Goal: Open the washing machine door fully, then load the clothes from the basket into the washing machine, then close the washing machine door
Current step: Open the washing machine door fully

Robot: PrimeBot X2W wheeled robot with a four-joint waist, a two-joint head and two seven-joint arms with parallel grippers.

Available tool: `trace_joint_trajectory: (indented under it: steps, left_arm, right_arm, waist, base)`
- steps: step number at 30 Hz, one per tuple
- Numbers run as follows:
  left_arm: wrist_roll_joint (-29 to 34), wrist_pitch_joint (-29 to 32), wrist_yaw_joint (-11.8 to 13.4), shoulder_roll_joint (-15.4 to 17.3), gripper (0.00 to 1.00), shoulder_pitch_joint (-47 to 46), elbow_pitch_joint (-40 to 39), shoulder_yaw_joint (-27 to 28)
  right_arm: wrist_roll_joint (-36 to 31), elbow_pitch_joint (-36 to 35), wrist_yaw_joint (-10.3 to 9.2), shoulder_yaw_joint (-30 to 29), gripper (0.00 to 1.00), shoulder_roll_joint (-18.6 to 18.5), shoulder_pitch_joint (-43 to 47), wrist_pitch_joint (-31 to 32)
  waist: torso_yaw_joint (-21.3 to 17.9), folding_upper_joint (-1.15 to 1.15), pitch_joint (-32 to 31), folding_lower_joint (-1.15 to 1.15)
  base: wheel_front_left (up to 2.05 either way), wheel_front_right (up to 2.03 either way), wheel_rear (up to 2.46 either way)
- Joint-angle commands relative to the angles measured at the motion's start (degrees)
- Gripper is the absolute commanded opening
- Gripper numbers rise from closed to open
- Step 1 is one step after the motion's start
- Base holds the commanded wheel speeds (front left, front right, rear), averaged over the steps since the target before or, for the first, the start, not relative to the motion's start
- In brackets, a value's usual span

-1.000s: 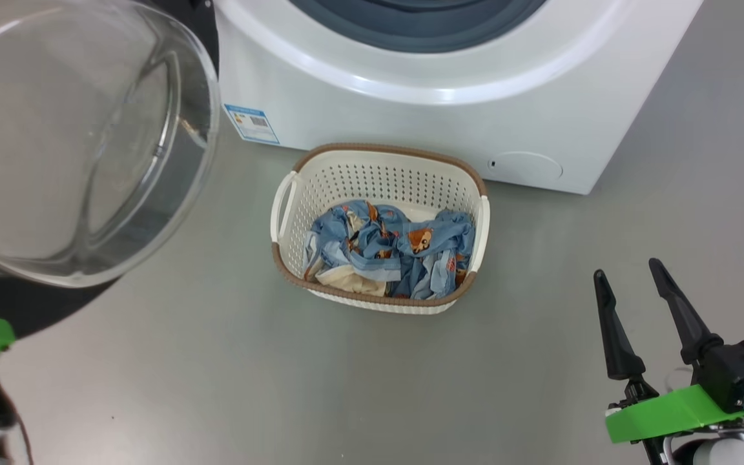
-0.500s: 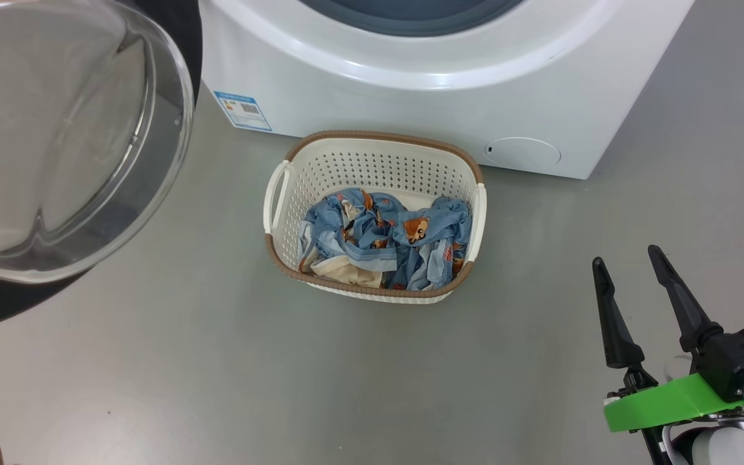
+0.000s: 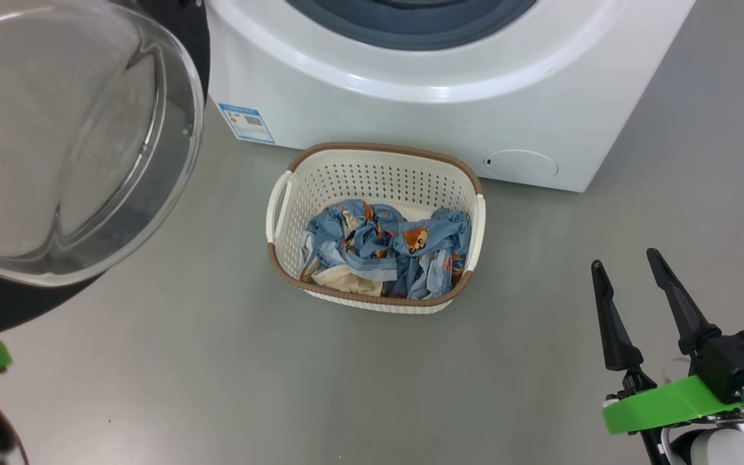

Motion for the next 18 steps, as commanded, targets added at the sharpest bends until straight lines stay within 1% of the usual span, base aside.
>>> trace_joint_trajectory:
  steps: [1, 5, 10, 15, 18]
  left_arm:
    - [1.1, -0.3, -0.6, 1.7, 0.00, 1.6, -3.2, 2.1]
    - [3.6, -0.3, -1.1, -1.0, 0.00, 5.7, -7.9, 1.7]
    - [6.3, -0.3, -1.4, -4.1, 0.00, 11.3, -15.2, -0.6]
    - [7.2, -0.3, -1.4, -5.7, 0.00, 16.1, -20.3, -4.6]
    - [7.7, -0.3, -2.0, -6.0, 0.00, 18.1, -21.9, -8.5]
  right_arm:
    - [0.1, -1.0, 0.09, 1.7, 1.00, 0.0, -0.2, -0.6]
    - [0.3, -0.5, 0.09, 2.0, 1.00, 0.0, 0.2, -0.7]
    - [0.3, -0.3, 0.09, 1.9, 1.00, 0.0, 1.1, -0.7]
    - [0.4, -0.4, 0.09, 1.7, 1.00, 0.0, 1.5, -0.6]
    - [0.6, -0.2, 0.09, 1.6, 1.00, 0.0, 1.8, -0.6]
  waist:
    - [0.0, 0.00, -0.6, 0.00]
    - [-0.1, 0.00, -1.8, 0.00]
    - [-0.1, 0.00, -3.1, 0.00]
    - [-0.4, 0.00, -3.8, 0.00]
    - [-0.7, 0.00, -4.2, 0.00]
  base:
    - [0.00, 0.00, 0.00]
    - [0.00, 0.00, 0.00]
    - [0.00, 0.00, 0.00]
    - [0.00, 0.00, 0.00]
    - [0.00, 0.00, 0.00]
